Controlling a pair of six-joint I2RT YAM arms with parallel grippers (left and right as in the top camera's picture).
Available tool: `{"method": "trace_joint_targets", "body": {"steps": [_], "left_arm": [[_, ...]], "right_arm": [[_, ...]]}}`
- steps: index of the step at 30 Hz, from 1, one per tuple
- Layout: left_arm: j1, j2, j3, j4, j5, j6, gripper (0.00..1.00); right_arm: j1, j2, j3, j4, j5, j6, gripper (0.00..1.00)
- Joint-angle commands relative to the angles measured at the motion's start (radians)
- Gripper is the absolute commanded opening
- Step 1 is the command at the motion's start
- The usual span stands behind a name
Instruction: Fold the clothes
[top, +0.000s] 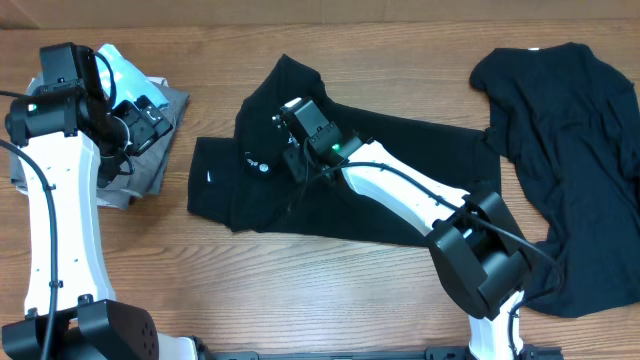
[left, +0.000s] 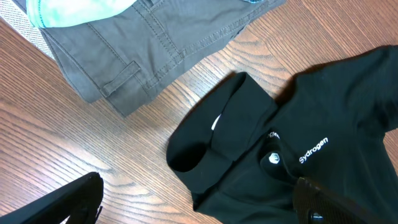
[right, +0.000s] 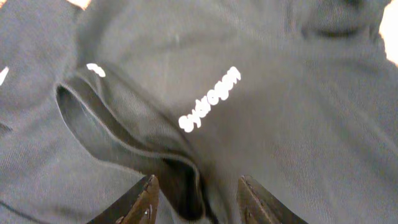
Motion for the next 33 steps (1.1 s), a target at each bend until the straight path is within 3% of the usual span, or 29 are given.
{"method": "trace_joint_targets", "body": {"steps": [1, 3, 7, 8, 17, 33], "left_arm": [[0.002, -0.008, 0.02, 0.001, 0.003, -0.01, 1.0], [0.002, -0.008, 0.02, 0.001, 0.003, -0.01, 1.0], [0.002, -0.008, 0.02, 0.001, 0.003, -0.01, 1.0], [0.002, -0.008, 0.02, 0.001, 0.003, -0.01, 1.0], [0.002, -0.008, 0.02, 0.001, 0.003, -0.01, 1.0], [0.002, -0.008, 0.02, 0.001, 0.003, -0.01, 1.0]], "right_arm": [[0.006, -0.036, 0.024, -0.034, -0.056, 0.063, 0.44], [0.007, -0.036, 0.024, -0.056, -0.184, 0.063, 0.37], [0.008, -0.036, 0.023, -0.1, -0.343, 0.066, 0.1], [0.008, -0.036, 0.023, -0.109, -0.353, 0.079, 0.09], [0.016, -0.033, 0.017, -0.113, -0.394, 0.109, 0.04], [0.085, 0.071, -0.018, 0.035, -0.386, 0.108, 0.04]]}}
